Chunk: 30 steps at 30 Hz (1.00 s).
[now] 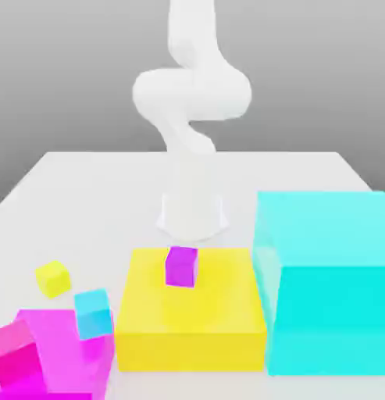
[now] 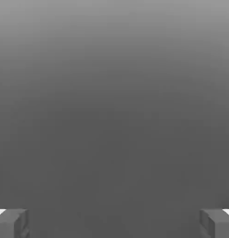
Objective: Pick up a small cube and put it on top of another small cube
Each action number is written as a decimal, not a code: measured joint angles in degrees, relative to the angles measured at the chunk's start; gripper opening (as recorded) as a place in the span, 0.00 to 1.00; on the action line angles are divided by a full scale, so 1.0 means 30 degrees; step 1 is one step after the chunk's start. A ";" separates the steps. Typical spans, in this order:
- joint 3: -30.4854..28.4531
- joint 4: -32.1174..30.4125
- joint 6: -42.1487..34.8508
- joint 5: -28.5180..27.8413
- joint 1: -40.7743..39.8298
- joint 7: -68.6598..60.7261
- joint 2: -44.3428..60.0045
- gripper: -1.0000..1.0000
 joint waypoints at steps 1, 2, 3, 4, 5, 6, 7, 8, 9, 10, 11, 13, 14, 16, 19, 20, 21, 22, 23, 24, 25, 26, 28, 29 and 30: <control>0.0036 -0.0318 0.0340 0.0022 -0.0568 0.0887 0.0512 0.50; 0.0058 -0.0623 0.0667 0.0028 -0.1095 0.1750 0.1003 0.50; 0.0080 -0.0922 0.0988 0.0032 -0.1611 0.2595 0.1485 0.50; 0.0102 -0.1218 0.1305 0.0037 -0.2121 0.3430 0.1961 0.50; 0.0118 -0.1512 0.1621 0.0036 -0.2623 0.4265 0.2434 0.50; 0.0137 -0.1806 0.1936 0.0036 -0.3124 0.5098 0.2906 0.50; 0.0146 -0.2099 0.2250 0.0027 -0.3615 0.5934 0.3378 0.50; 0.0163 -0.2392 0.2564 0.0025 -0.4114 0.6766 0.3849 0.50; 0.0180 -0.2684 0.2878 0.0023 -0.4613 0.7598 0.4320 0.50; 0.0184 -0.2977 0.3192 0.0011 -0.5098 0.8436 0.4792 0.50; 0.0180 -0.3270 0.3506 -0.0007 -0.5576 0.9279 0.5263 0.50; 0.0166 -0.3855 0.4134 -0.0044 -0.6528 1.0965 0.6205 0.50; 0.0142 -0.4148 0.4448 -0.0073 -0.6987 1.1815 0.6676 0.50; 0.0173 -0.4733 0.5077 -0.0067 -0.7985 1.3463 0.7618 0.50; 0.0003 -0.5611 0.6018 -0.0187 -0.9279 1.6044 0.9031 0.50; -0.0078 -0.5903 0.6331 -0.0228 -0.9687 1.6904 0.9502 0.50; -0.0176 -0.6196 0.6645 -0.0269 -1.0081 1.7763 0.9973 0.50; -0.0243 -0.6489 0.6960 -0.0283 -1.0502 1.8598 1.0444 0.50; -0.0384 -0.6781 0.7273 -0.0323 -1.0852 1.9459 1.0915 0.50; -0.0517 -0.7072 0.7579 -0.0340 -1.1205 2.0307 1.1385 0.50; -0.0694 -0.7365 0.7897 -0.0361 -1.1509 2.1149 1.1856 0.50; -0.0873 -0.7658 0.8213 -0.0360 -1.1830 2.1976 1.2327 0.50; -0.1256 -0.8244 0.8842 -0.0276 -1.2694 2.3574 1.3269 0.50; -0.1413 -0.8537 0.9157 -0.0179 -1.3100 2.4335 1.3741 0.50; -0.1586 -0.8830 0.9471 -0.0037 -1.3445 2.5064 1.4213 0.50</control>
